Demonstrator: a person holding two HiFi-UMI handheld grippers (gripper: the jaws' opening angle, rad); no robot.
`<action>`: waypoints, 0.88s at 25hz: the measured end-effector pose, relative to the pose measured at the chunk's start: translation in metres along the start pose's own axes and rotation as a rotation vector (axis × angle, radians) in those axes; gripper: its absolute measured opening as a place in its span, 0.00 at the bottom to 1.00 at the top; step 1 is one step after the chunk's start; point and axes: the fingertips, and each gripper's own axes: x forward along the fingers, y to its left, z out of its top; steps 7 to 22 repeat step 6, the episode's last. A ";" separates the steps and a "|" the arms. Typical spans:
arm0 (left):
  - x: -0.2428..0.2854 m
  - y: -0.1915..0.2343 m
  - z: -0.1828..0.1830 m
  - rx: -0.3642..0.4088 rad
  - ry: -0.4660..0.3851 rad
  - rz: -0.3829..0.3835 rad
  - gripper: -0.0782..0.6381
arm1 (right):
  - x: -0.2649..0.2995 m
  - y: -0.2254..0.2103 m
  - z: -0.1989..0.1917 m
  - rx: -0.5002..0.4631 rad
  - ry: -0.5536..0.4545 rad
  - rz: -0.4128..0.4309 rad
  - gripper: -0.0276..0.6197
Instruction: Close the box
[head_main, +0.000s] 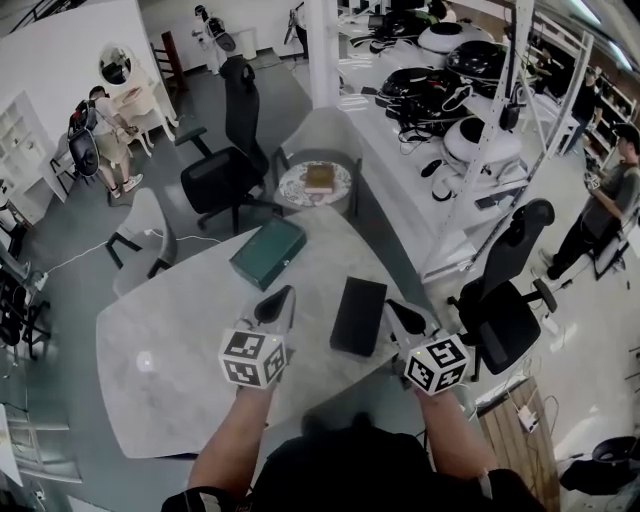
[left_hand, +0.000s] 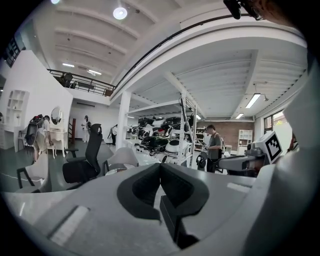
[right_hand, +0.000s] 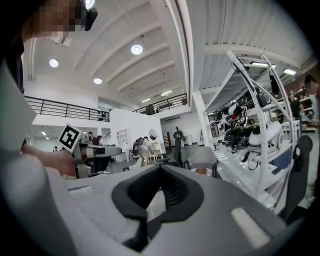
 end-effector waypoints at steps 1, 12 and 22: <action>-0.001 0.001 0.001 -0.001 -0.003 -0.002 0.12 | 0.001 0.000 0.002 -0.008 -0.002 -0.008 0.05; -0.009 0.010 0.001 -0.011 -0.018 0.007 0.12 | 0.008 0.003 0.012 -0.058 -0.005 -0.019 0.05; -0.009 0.010 0.001 -0.011 -0.018 0.007 0.12 | 0.008 0.003 0.012 -0.058 -0.005 -0.019 0.05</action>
